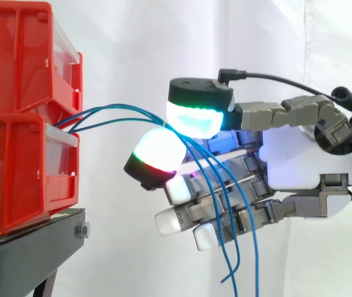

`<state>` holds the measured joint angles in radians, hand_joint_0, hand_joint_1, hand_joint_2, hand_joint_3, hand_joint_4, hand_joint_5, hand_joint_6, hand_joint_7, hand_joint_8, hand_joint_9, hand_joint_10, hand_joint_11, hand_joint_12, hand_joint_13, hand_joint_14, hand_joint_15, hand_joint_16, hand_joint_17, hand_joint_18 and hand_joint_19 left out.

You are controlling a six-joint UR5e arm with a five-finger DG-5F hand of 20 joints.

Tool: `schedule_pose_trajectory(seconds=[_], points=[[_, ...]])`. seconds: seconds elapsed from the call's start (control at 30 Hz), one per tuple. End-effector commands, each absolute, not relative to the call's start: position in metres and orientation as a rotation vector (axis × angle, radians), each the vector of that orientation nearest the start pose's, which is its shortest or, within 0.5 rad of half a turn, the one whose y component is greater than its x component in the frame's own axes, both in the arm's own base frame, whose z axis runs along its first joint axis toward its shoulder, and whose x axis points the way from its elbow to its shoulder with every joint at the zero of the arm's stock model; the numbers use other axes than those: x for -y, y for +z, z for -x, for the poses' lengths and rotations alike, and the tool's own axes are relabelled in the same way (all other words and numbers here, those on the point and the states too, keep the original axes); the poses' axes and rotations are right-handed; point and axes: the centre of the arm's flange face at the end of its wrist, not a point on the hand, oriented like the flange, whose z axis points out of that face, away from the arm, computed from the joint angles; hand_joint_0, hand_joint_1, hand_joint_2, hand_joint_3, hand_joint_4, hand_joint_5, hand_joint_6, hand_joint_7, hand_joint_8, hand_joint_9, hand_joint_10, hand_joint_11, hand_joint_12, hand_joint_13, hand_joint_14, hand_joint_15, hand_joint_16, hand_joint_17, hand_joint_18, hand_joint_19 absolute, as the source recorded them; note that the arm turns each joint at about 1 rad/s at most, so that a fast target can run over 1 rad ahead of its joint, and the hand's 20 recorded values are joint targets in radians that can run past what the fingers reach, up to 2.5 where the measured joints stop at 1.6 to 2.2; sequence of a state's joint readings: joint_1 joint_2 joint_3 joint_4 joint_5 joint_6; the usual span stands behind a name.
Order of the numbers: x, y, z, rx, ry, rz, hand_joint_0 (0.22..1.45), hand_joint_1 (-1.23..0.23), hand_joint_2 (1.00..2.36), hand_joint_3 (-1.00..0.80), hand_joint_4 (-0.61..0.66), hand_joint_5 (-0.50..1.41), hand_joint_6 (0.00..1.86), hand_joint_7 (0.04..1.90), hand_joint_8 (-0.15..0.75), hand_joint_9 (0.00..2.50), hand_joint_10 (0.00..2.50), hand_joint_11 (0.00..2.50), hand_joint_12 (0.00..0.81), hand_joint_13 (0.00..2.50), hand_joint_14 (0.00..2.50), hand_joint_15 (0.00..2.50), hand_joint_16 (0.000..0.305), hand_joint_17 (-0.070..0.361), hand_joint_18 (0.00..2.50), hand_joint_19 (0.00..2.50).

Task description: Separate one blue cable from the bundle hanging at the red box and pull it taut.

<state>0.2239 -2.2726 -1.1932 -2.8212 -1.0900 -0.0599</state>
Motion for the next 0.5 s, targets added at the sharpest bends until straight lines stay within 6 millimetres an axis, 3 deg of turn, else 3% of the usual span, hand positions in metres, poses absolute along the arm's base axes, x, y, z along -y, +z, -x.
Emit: schedule_pose_trajectory(seconds=[0.0,0.17,0.33,0.37,0.47], points=[[0.0114,0.2678,-0.7573,-1.053,0.972,-1.282,0.66,-0.75,1.02,-0.10,0.09,-0.22,0.95,1.01,0.368,0.85,0.02,0.73,0.321,0.86,0.01,0.42,0.038,0.085,0.81,0.54],[0.0115,0.2736,-0.7557,-1.086,0.950,-1.298,0.73,-0.83,1.03,-0.08,0.09,-0.22,0.98,1.00,0.363,0.89,0.01,0.82,0.317,0.89,0.02,0.46,0.037,0.082,0.82,0.57],[0.0099,0.2729,-0.7527,-1.106,0.940,-1.314,0.78,-0.87,1.02,-0.31,0.09,-0.22,0.98,0.86,0.356,0.92,0.01,0.86,0.312,0.91,0.02,0.49,0.036,0.081,0.83,0.58],[0.0088,0.2739,-0.7524,-1.107,0.942,-1.314,0.79,-0.88,1.00,-0.46,0.10,-0.21,0.97,0.94,0.356,0.96,0.01,0.88,0.310,0.92,0.02,0.48,0.035,0.079,0.85,0.57],[0.0088,0.2750,-0.7523,-1.105,0.943,-1.313,0.75,-0.89,1.00,-0.50,0.12,-0.19,0.97,0.98,0.361,1.00,0.01,0.90,0.303,0.95,0.02,0.50,0.034,0.077,0.88,0.56]])
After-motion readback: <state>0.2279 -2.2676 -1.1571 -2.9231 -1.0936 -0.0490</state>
